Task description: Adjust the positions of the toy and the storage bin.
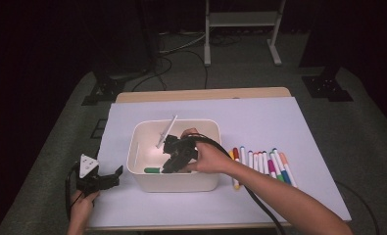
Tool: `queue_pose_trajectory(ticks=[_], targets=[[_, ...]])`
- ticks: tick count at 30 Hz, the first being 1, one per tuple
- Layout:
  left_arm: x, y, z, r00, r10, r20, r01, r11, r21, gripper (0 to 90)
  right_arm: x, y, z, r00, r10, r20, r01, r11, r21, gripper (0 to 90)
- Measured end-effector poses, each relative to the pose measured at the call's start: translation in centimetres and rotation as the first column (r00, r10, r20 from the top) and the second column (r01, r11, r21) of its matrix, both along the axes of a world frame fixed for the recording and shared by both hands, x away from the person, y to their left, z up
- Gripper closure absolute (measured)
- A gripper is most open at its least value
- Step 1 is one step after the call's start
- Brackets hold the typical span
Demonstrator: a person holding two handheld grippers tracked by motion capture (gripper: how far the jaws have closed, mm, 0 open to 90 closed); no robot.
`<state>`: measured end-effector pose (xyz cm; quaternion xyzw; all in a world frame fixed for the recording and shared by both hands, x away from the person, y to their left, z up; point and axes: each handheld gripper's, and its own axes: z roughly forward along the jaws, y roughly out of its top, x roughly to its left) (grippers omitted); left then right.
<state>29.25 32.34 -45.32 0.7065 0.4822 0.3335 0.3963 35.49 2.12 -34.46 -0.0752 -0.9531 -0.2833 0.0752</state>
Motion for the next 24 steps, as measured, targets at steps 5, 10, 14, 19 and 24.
queue_pose_trajectory(ticks=[5,10,14,19,24], targets=[[0.0,0.0,0.0,1.0,0.0,-0.001,0.0,1.0,-0.003,0.0,0.0,-0.5,0.8,0.9995,-0.02,0.023,0.02,0.9997,0.015,65.6],[0.0,0.0,0.0,1.0,0.001,0.001,-0.001,1.0,-0.003,0.0,0.0,-3.0,2.7,0.9969,-0.069,0.039,0.066,0.9949,0.077,61.8],[0.0,0.0,0.0,1.0,0.0,0.002,0.0,1.0,0.001,0.0,-0.3,-6.2,4.4,0.9895,-0.134,0.056,0.125,0.9824,0.139,57.6],[0.0,0.0,0.0,1.0,0.001,0.003,-0.001,1.0,0.007,0.0,-1.1,-11.4,5.8,0.9721,-0.219,0.085,0.197,0.9573,0.212,51.8],[-0.1,-0.1,0.0,1.0,0.001,0.007,-0.001,0.9999,0.011,0.0,-2.0,-17.1,5.7,0.9376,-0.338,0.082,0.309,0.9177,0.25,48.4]])
